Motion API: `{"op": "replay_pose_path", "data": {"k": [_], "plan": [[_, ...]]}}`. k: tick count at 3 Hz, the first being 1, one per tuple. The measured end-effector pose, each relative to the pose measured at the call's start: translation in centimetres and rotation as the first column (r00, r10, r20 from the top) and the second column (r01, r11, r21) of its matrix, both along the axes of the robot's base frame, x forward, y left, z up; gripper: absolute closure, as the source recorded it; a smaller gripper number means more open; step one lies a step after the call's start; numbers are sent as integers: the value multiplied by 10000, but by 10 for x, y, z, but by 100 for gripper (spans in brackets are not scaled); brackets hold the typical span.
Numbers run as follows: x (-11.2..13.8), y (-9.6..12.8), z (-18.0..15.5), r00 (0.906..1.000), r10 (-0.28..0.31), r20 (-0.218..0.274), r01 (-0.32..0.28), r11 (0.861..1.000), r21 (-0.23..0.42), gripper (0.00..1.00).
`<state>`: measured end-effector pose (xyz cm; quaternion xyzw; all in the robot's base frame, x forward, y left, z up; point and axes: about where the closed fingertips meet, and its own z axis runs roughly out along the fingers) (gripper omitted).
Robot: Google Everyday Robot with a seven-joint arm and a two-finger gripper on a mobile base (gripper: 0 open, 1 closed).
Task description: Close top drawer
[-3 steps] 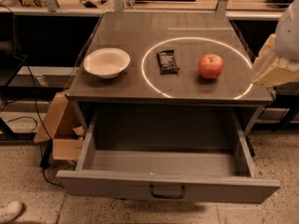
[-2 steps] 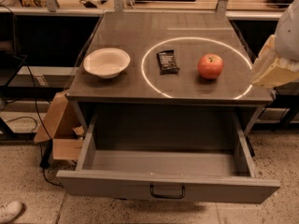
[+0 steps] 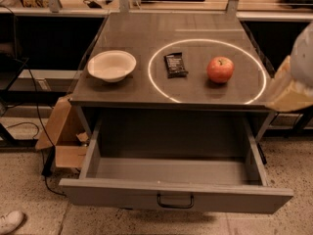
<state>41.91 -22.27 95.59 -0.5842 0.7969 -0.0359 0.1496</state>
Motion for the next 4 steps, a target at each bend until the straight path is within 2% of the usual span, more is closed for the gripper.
{"op": "replay_pose_path", "data": {"k": [1,2,3,4], "plan": [[-39,-9,-33,9917,-1285,-40,1286,9917,73,100],[-72,-16,-82,9717,-2339,-332,2342,9722,48,100],[-105,-13,-160,9489,-2967,-1072,2978,9546,-60,100],[-103,-13,-157,9497,-2958,-1028,2970,9549,-40,100]]}}
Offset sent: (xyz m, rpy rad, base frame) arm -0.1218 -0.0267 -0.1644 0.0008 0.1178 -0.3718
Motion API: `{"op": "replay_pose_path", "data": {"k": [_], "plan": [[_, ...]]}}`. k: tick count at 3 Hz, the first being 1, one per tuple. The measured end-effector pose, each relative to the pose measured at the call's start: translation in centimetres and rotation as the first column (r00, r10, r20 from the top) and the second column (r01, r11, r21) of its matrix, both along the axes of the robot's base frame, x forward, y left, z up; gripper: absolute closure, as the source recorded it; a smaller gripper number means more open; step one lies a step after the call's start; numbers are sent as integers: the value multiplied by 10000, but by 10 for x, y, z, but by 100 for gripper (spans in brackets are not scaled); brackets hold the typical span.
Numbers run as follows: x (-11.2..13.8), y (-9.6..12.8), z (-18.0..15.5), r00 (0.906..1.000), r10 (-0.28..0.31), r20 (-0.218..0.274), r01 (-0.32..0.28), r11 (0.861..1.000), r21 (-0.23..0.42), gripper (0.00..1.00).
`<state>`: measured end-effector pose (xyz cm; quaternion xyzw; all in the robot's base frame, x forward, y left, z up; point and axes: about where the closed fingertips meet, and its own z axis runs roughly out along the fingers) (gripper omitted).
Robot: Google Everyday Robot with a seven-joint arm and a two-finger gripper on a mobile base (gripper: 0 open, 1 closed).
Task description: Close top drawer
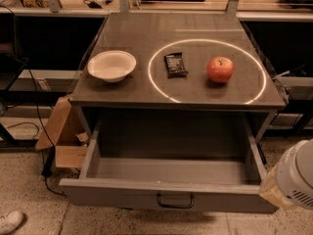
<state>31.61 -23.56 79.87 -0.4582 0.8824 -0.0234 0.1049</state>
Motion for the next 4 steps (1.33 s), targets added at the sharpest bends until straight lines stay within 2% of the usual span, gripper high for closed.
{"op": "replay_pose_path", "data": {"k": [1,2,3,4], "plan": [[-15,9,-30,9994,63,-351,-42,9983,573,100],[-24,27,-72,9969,201,-764,-134,9961,872,100],[-24,51,-107,9953,87,-968,20,9940,1095,100],[-27,49,-110,9947,96,-1027,13,9944,1055,100]]}}
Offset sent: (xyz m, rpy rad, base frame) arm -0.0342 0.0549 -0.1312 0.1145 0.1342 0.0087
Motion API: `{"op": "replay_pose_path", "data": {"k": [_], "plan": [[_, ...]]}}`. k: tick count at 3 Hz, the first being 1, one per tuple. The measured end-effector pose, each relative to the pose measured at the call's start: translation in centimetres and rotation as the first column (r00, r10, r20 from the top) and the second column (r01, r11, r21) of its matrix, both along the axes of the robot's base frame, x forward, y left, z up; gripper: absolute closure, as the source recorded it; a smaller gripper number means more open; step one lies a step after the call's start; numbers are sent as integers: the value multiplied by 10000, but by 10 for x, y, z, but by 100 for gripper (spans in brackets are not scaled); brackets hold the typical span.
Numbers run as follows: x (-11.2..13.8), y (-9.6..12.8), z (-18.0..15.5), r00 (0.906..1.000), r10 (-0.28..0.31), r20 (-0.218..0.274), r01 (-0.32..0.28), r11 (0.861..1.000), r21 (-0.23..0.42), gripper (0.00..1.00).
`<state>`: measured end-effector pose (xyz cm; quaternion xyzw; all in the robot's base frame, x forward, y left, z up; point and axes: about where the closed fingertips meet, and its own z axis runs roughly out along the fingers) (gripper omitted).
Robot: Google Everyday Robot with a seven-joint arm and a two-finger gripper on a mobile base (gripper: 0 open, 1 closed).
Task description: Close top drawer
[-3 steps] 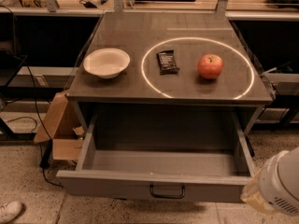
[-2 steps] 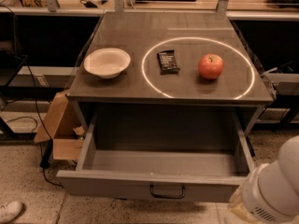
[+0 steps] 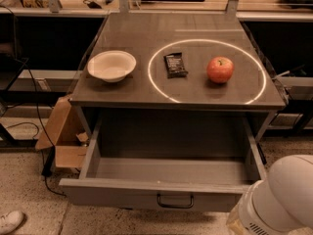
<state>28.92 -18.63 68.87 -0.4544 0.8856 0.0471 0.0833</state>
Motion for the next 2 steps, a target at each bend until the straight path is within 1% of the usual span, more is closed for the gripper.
{"op": "replay_pose_path", "data": {"k": [1,2], "plan": [[16,9,-15,9999,-38,133,38,10000,43,100],[48,29,-24,9984,105,564,-107,9999,28,100]]}}
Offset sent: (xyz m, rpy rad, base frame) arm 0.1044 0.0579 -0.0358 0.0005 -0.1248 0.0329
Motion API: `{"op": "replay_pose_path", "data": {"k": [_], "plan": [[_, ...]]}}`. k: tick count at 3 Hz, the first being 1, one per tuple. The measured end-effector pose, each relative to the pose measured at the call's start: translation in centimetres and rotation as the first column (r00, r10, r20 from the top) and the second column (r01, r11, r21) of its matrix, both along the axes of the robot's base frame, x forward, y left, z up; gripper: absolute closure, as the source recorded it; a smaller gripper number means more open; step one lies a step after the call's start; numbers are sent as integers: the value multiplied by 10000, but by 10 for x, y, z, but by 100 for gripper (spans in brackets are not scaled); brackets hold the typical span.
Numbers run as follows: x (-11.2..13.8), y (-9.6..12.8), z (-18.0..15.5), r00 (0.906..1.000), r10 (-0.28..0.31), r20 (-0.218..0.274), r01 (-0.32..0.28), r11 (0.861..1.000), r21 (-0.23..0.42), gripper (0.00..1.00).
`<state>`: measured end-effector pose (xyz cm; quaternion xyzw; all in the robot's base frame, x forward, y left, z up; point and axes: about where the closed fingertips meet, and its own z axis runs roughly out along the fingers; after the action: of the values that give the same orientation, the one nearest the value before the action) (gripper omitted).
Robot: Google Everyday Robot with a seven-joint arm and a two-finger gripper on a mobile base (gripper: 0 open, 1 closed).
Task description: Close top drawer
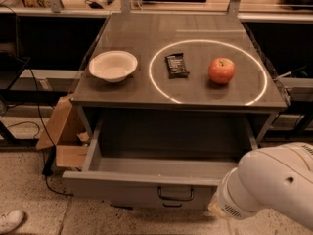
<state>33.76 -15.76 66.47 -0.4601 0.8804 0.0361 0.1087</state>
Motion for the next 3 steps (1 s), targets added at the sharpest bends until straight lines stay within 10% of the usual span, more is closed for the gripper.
{"op": "replay_pose_path", "data": {"k": [3], "plan": [[20,15,-3,10000,-28,26,27,9999,160,100]]}}
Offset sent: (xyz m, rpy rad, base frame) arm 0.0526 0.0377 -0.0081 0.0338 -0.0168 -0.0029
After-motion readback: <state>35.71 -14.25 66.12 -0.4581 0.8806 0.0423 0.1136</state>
